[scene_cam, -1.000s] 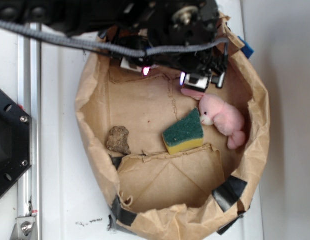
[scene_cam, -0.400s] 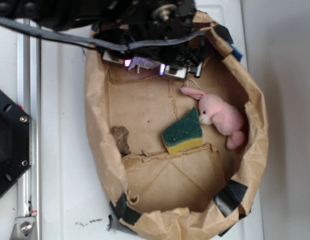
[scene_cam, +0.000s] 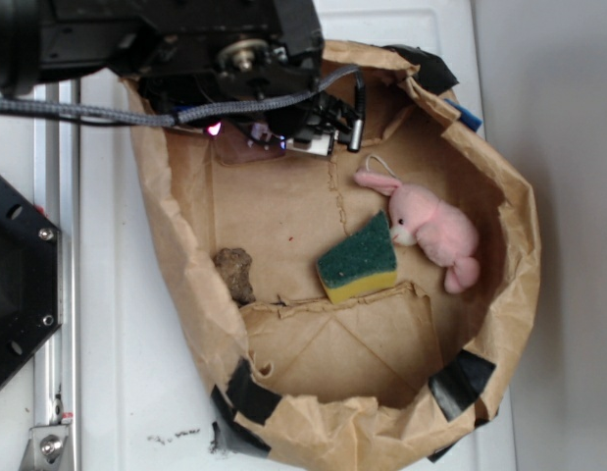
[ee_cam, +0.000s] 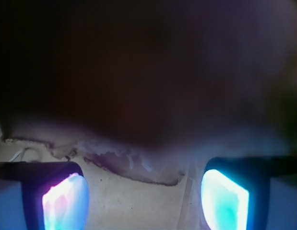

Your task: Grab the white paper.

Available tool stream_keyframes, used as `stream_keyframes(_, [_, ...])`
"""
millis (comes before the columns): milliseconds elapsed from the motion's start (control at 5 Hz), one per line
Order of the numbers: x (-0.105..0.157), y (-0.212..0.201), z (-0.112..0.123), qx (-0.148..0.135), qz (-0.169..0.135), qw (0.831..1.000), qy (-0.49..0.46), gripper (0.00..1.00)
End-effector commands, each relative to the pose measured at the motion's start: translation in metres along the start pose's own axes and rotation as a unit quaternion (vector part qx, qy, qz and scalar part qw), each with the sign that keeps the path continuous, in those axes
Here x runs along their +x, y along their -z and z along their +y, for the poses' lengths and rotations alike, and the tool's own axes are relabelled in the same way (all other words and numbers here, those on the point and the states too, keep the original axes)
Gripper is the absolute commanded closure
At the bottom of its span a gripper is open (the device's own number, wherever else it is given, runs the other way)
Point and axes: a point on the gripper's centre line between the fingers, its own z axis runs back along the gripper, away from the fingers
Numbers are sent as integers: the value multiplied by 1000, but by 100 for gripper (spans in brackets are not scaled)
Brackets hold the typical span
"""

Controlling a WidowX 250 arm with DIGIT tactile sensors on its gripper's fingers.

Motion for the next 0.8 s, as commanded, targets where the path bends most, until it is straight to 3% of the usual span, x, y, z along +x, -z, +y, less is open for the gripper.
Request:
stream_keyframes(0, [8,18,-1,18,-32,999,-22,0])
stream_keyframes(200, [6,32,-4,33,-33,999,-17,0])
stream_keyframes(600, [3,37,-20,15,-46,999,15,0])
